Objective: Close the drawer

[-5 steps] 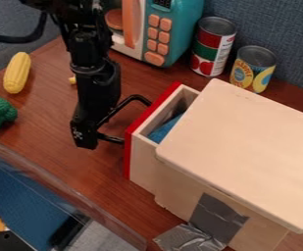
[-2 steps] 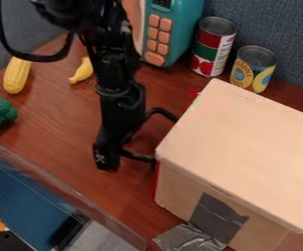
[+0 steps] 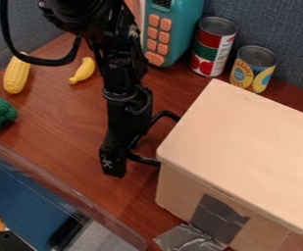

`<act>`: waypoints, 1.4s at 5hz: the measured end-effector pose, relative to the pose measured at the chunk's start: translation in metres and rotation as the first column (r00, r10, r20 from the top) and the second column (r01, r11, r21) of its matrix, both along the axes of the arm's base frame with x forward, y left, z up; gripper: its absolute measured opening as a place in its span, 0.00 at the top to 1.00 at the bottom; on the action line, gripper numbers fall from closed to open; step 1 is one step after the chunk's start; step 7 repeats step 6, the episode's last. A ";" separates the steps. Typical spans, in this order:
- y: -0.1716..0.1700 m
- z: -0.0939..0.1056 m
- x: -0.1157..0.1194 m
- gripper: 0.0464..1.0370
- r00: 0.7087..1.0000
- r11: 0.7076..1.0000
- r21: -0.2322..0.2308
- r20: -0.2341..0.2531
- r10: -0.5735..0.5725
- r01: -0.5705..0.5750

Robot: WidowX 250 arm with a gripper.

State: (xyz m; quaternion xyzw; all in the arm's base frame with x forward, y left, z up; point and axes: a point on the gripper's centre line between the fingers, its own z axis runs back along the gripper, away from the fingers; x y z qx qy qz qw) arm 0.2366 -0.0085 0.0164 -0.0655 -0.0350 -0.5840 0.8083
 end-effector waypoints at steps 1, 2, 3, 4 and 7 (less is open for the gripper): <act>0.017 0.013 0.001 0.04 0.995 0.994 0.049 0.027 0.093 -0.094; 0.068 0.024 -0.002 0.04 0.937 0.932 0.105 0.037 0.346 -0.348; 0.098 0.041 -0.007 0.04 0.835 0.831 0.081 0.058 0.547 -0.550; 0.136 0.065 -0.023 0.04 0.653 0.656 0.021 0.127 0.747 -0.754; 0.164 0.122 -0.069 0.04 0.213 0.219 -0.021 0.155 0.965 -0.975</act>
